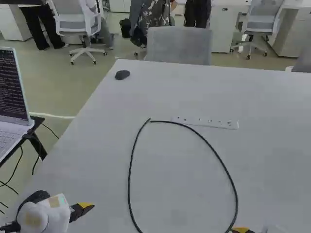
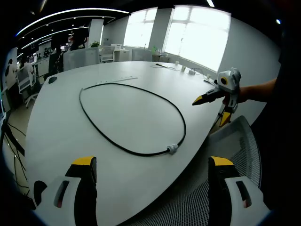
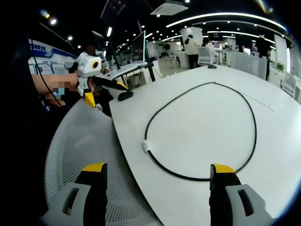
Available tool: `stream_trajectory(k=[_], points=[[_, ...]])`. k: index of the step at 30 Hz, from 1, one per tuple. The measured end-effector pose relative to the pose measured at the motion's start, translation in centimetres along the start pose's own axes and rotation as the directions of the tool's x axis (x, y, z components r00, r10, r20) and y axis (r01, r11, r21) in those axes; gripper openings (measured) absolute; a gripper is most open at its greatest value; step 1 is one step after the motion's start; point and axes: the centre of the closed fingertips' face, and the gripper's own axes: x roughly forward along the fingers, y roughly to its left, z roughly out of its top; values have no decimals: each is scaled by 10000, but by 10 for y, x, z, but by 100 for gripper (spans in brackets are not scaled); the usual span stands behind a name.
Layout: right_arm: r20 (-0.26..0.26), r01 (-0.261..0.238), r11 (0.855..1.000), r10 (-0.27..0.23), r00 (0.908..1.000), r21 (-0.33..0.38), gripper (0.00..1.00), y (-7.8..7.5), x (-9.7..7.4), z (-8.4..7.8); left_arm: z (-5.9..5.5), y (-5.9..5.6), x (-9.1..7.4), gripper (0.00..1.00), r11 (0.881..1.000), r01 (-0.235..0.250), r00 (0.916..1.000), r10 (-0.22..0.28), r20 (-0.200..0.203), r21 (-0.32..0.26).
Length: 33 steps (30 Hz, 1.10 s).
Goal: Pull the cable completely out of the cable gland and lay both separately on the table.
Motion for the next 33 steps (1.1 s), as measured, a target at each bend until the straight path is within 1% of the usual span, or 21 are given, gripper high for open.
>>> stream_trajectory(k=[2,5,8,12,15,16,17,20,23,26,28,33], points=[[-6,-84,10000,84,10000,-50,93,3,2,3,1,-1,0,99,10000,2,10000,-2,5,-6],[-65,-172,9997,171,9998,-195,92,6,6,6,4,0,0,99,9998,-16,9998,20,214,-186],[-117,-228,9993,225,9997,-281,92,7,11,9,4,1,-1,99,9998,-40,9997,45,241,-217],[-154,-297,9986,291,9995,-437,92,7,18,14,2,0,-1,99,9998,4,9998,-1,177,-214],[-291,-158,9987,143,9995,-492,91,3,24,16,1,1,0,98,9998,44,9999,-41,135,-187],[-304,-105,9988,91,9995,-483,90,1,25,16,1,1,0,97,9997,89,9999,-87,78,-210],[-349,-84,9989,67,9994,-462,89,1,27,16,0,0,0,95,9996,165,9999,-165,-17,-242],[-632,-63,9988,32,9980,-489,86,0,34,15,1,-1,1,97,9998,187,9998,-186,48,-115],[-733,-141,9986,104,9973,-505,86,2,40,19,0,1,2,98,9998,189,9998,-189,62,-56],[-792,-238,9980,191,9967,-587,85,4,47,23,-7,6,4,99,9999,155,9998,-153,-156,72],[-882,-321,9970,259,9958,-704,85,6,52,24,-7,5,4,99,9997,211,9997,-210,-158,78],[-1308,-631,9933,502,9901,-965,81,15,66,23,-9,5,7,98,9993,368,9992,-366,-175,82]])
